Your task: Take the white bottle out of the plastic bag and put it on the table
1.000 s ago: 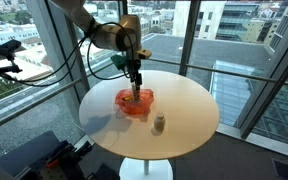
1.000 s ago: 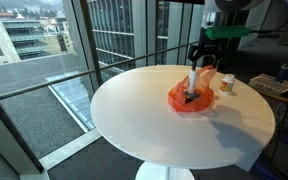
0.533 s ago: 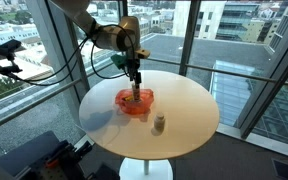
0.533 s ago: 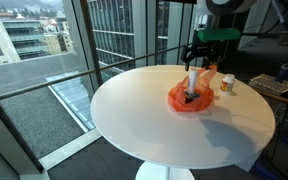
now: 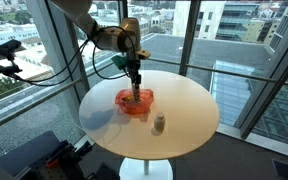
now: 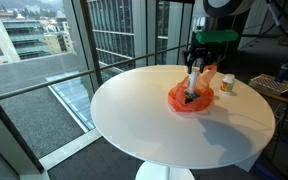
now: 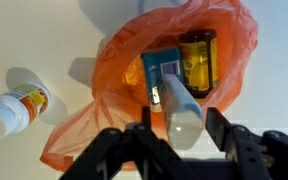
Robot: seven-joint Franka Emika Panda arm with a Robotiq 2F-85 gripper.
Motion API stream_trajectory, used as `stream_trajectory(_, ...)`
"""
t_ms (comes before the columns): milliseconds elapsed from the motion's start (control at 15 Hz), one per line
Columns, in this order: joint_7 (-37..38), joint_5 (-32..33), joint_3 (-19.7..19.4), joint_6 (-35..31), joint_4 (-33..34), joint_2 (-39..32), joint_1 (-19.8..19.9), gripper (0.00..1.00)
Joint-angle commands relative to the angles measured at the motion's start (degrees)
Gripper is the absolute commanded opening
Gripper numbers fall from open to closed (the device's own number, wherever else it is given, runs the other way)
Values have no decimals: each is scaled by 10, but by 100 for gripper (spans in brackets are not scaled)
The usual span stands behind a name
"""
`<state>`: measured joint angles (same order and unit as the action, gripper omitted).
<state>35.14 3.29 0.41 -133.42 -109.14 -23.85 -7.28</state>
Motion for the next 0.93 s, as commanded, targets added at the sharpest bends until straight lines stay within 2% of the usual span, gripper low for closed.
stream_trajectory(0,-9,-10,-7,16,14,17,-7,29)
stream_trajectory(200,-18,-17,-1,20,11,43,-4,9)
stream_trajectory(867,-62,-41,3,77,-7,135,8,9)
